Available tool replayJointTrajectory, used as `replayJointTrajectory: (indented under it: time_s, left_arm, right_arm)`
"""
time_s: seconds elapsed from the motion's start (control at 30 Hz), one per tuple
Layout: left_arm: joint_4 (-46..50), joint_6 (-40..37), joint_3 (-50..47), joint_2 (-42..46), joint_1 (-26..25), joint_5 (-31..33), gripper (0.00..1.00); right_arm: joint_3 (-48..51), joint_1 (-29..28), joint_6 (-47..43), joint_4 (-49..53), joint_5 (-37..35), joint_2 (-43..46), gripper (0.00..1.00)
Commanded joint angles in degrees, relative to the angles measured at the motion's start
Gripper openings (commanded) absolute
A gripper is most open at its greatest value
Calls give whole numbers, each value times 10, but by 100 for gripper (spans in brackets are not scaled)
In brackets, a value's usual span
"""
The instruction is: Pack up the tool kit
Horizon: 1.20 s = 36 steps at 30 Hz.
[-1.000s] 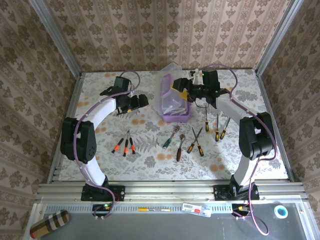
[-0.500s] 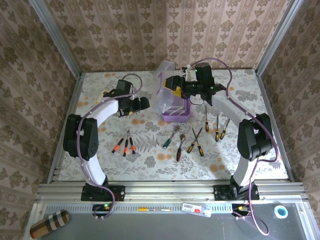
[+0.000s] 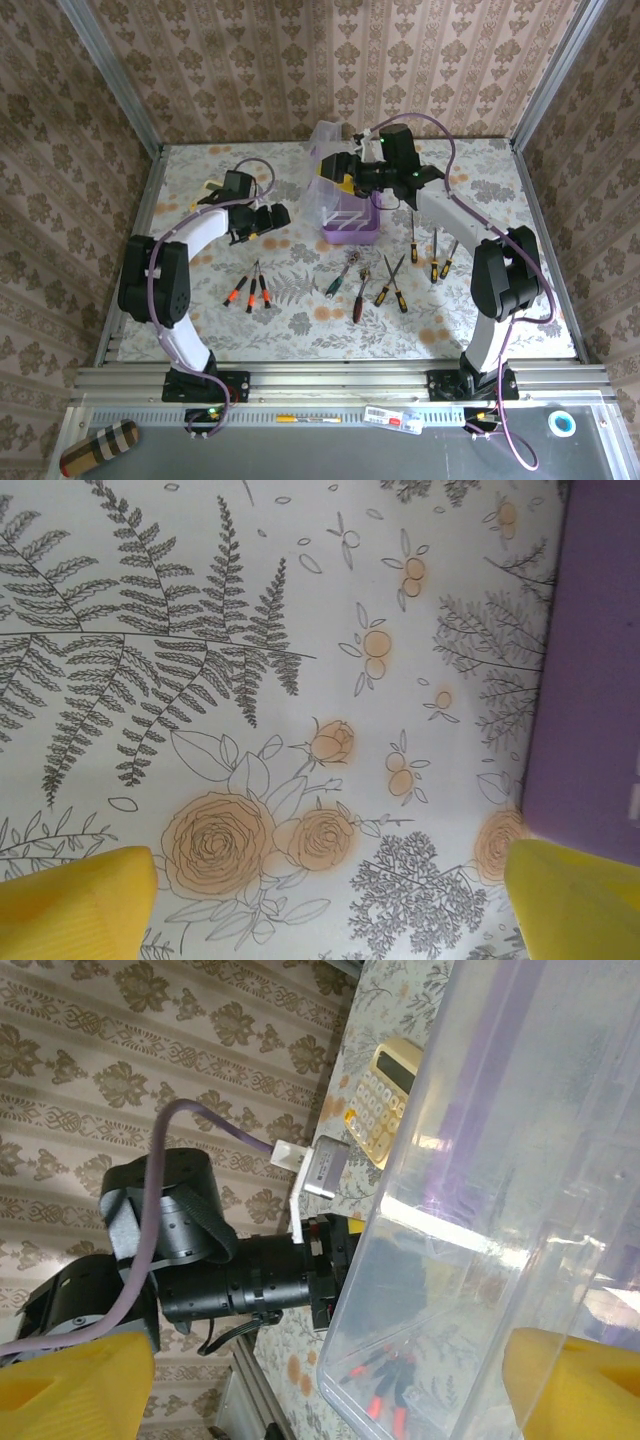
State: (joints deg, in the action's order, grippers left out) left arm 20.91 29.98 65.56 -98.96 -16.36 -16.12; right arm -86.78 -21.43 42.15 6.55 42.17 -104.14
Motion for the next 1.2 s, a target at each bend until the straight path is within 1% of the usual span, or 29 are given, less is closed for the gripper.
replayJointTrajectory:
  time_s: [0.0, 0.07, 0.13, 0.27, 0.33, 0.43, 0.47, 0.53, 0.67, 0.8, 0.9, 0.97, 1.03, 1.1, 1.17]
  left_arm:
    - [6, -14, -9, 51, -2, 19, 92]
    - [12, -22, -14, 72, -5, 35, 93]
    - [16, -31, -13, 87, -5, 36, 95]
    - [51, -49, 22, 82, -5, 42, 95]
    - [57, -55, 34, 90, -13, 44, 94]
    - [75, -74, 48, 130, -48, 95, 96]
    - [79, -84, 49, 145, -61, 110, 98]
    - [85, -101, 43, 174, -86, 132, 100]
    - [72, -140, 4, 242, -174, 205, 100]
    - [16, -167, -37, 276, -267, 280, 100]
    - [-43, -180, -61, 261, -310, 336, 100]
    - [-98, -186, -88, 253, -325, 373, 100]
    - [-176, -201, -128, 251, -328, 397, 100]
    - [-247, -226, -157, 245, -328, 417, 100]
    - [-286, -256, -160, 228, -324, 425, 100]
  right_arm:
    - [-10, -5, -10, 3, -7, -1, 91]
    - [-14, -5, -6, 3, -6, -3, 91]
    - [-21, -9, -7, 5, -6, -4, 91]
    - [-22, -11, -5, 4, -9, -5, 91]
    - [-21, -11, -7, 8, -11, -5, 92]
    - [-18, -10, 2, 1, -20, -5, 92]
    - [-16, -9, 8, -3, -22, -5, 92]
    - [-16, -8, 16, -10, -24, -7, 92]
    - [-18, -8, 23, -14, -24, -13, 92]
    - [-13, -6, 36, -22, -31, -13, 92]
    - [-7, -2, 65, -43, -31, -16, 92]
    - [2, 1, 93, -71, -25, -18, 92]
    - [11, 7, 129, -109, -17, -20, 92]
    - [15, 10, 159, -139, -12, -22, 93]
    - [11, 12, 173, -151, -7, -26, 93]
